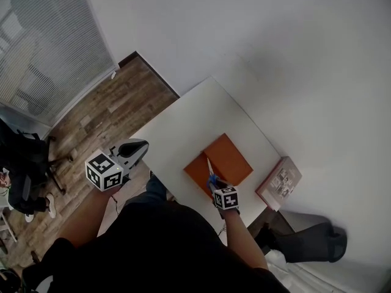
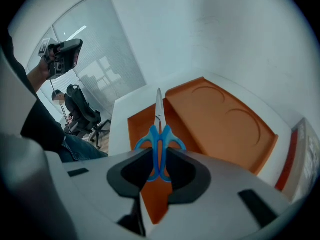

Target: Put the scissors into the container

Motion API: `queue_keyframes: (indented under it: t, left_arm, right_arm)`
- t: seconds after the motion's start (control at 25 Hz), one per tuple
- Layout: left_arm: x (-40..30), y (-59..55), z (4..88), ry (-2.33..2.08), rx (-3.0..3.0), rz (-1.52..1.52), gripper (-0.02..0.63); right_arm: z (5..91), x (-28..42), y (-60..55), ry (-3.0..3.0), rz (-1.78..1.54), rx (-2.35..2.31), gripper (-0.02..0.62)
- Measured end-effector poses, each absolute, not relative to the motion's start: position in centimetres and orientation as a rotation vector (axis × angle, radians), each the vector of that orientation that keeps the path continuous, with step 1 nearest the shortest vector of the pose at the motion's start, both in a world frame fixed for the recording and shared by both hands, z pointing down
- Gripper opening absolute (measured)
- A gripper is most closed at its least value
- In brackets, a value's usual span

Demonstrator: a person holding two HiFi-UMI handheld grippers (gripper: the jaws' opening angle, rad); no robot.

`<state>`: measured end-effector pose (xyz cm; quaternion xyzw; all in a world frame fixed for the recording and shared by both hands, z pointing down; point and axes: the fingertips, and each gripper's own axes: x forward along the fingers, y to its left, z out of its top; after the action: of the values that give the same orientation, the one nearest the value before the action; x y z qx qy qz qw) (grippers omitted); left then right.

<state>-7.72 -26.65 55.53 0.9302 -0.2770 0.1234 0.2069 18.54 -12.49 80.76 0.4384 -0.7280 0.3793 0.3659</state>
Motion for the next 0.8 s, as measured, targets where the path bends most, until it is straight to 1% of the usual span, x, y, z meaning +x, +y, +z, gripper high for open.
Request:
queue_keyframes:
  t: [0.2, 0.8]
  left_arm:
    - [-7.6, -27.5, 56.2, -0.760, 2.577, 0.357, 0.018]
    - [-7.8, -29.8, 57.9, -0.734, 2.545, 0.407, 0.018]
  right_arm:
    - [82.3, 18.6, -12.7, -1.824, 0.934, 1.074, 0.083]
    - [85.5, 18.3, -13.1, -1.735, 0.978, 0.999, 0.083]
